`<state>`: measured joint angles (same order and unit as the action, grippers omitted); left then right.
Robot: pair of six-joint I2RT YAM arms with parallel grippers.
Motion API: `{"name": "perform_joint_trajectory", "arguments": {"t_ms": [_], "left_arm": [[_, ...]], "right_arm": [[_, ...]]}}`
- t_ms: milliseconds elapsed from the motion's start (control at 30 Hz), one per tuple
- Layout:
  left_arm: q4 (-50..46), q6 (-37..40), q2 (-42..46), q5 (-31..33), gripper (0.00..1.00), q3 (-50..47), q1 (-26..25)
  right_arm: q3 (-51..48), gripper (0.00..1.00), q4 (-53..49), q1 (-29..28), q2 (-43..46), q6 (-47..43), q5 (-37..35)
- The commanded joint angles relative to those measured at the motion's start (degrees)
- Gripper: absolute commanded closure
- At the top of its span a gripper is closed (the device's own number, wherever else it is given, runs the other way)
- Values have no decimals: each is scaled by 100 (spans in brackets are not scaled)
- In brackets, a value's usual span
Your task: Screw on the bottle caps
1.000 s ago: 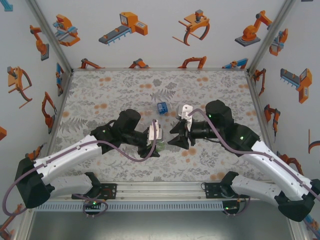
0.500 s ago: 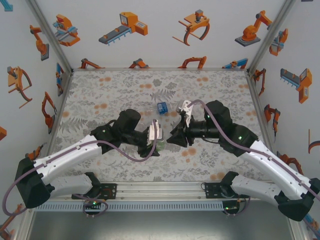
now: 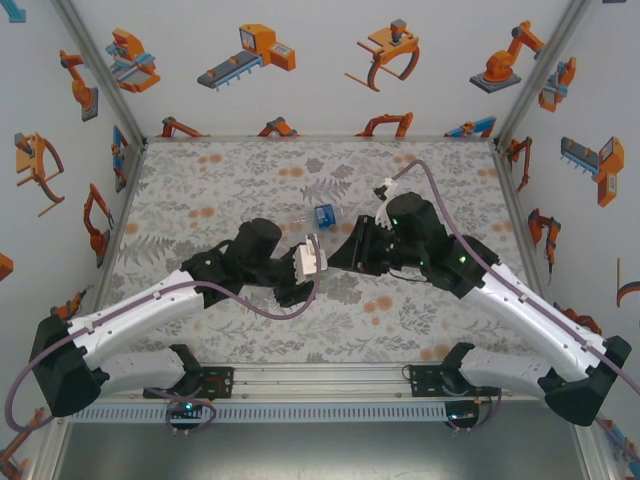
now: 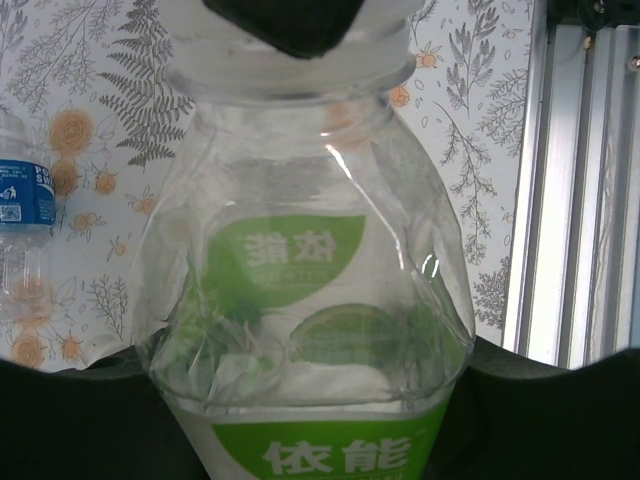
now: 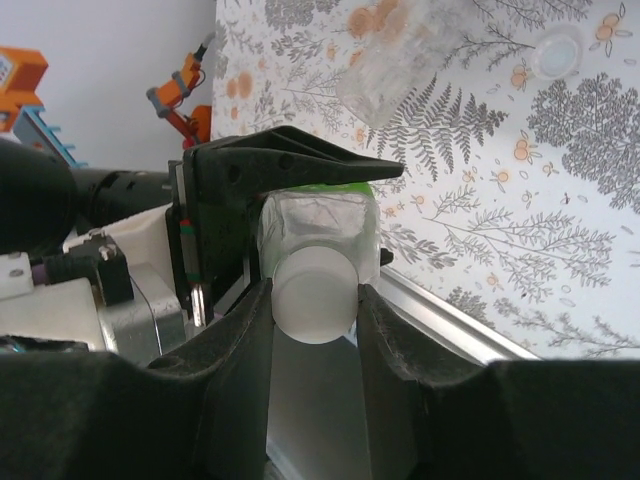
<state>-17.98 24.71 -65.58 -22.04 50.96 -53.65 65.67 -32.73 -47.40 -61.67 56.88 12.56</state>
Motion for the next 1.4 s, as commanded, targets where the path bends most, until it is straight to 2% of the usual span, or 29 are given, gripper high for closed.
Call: {"name": "perform_joint_trajectory", "arguments": {"t_ms": [0, 167, 333, 400, 567, 733, 1000, 1133, 1367], "left_arm": [[539, -63, 107, -46, 100, 71, -49], [511, -93, 125, -95, 100, 58, -49], [351, -90, 141, -267, 100, 91, -49], [285, -94, 160, -346, 100, 98, -49], [31, 10, 231, -645, 100, 105, -49], [-32, 54, 311, -924, 100, 55, -50], [-169, 200, 373, -1426, 100, 95, -58], [-338, 227, 359, -1522, 100, 169, -58], [-417, 272, 351, -1503, 100, 212, -58]], "right_arm": [[56, 98, -372, -4, -50, 554, -271], [162, 86, -308, -6, -13, 140, -353], [382, 48, -278, -7, 100, -949, -369], [472, 38, -269, -6, 170, -1511, -342], [559, 37, -58, -6, 392, -2953, -70], [596, 39, 152, -6, 566, -4549, 611], [353, 41, 119, -6, 872, -7344, 2557], [262, 41, 135, -4, 848, -7960, 3002], [192, 47, 324, -6, 492, -7991, 3171]]}}
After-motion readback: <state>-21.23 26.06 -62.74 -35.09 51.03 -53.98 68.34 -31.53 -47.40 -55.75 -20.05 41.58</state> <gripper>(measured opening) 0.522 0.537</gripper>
